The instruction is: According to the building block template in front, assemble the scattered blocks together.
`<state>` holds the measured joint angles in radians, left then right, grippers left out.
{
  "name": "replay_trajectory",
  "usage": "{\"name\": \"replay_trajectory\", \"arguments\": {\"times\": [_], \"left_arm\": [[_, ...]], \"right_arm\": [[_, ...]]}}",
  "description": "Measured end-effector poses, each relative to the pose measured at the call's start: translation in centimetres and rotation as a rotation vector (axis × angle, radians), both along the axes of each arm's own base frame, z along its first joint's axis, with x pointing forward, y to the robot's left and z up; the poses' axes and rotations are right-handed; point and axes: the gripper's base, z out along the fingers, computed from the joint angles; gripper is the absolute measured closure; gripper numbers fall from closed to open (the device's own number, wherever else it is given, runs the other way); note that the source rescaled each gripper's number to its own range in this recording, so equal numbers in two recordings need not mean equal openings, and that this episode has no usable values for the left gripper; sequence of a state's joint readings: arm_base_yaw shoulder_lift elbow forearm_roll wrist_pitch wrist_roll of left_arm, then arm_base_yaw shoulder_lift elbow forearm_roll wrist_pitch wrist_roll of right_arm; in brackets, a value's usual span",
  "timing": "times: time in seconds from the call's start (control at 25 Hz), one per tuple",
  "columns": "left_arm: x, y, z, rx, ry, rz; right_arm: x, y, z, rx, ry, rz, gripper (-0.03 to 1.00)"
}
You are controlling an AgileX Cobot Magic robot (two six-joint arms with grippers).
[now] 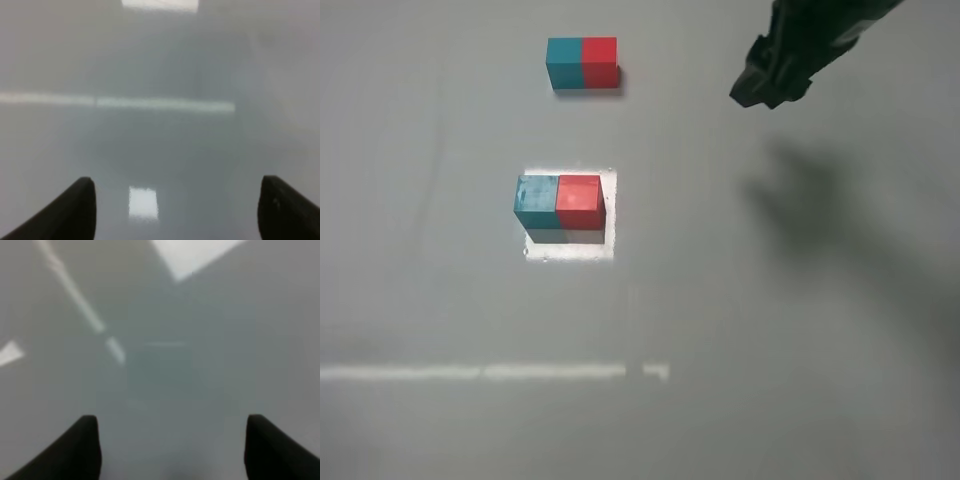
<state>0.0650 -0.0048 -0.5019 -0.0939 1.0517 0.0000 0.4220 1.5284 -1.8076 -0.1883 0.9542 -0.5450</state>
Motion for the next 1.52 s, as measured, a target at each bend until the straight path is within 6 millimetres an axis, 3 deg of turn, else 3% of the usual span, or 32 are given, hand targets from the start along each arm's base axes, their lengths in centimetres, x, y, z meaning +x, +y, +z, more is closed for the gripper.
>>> {"name": "replay_trajectory", "arguments": {"times": [0.12,0.2,0.28,0.36,0.56,0.76,0.92,1.2,1.52], "left_arm": [[0.0,0.0,0.0,0.0,0.0,0.0],[0.0,0.0,0.0,0.0,0.0,0.0],[0.0,0.0,0.0,0.0,0.0,0.0],[0.0,0.0,0.0,0.0,0.0,0.0],[0.0,0.0,0.0,0.0,0.0,0.0],[0.0,0.0,0.0,0.0,0.0,0.0],[0.0,0.0,0.0,0.0,0.0,0.0],[0.0,0.0,0.0,0.0,0.0,0.0],[0.0,0.0,0.0,0.0,0.0,0.0]], "right_arm": [[0.3,-7.6,-0.5,0.051,0.035,-0.283,-0.01],[-1.2,-12.0,-1.1,0.069,0.055,-0.445,-0.01],[-3.5,-14.7,-1.6,0.1,0.056,-0.564,-0.01],[-6.6,-16.0,-2.2,0.115,0.019,-0.621,-0.01],[-13.9,-15.1,-3.3,0.198,-0.155,-0.591,-0.01],[-21.0,-14.2,-7.2,0.294,-0.214,-0.609,-0.01],[-25.1,-13.3,-10.6,0.415,-0.242,-0.593,-0.01],[-29.1,-12.0,-15.2,0.57,-0.226,-0.54,-0.01],[-29.8,-11.7,-16.7,0.642,-0.098,-0.561,-0.01]]}}
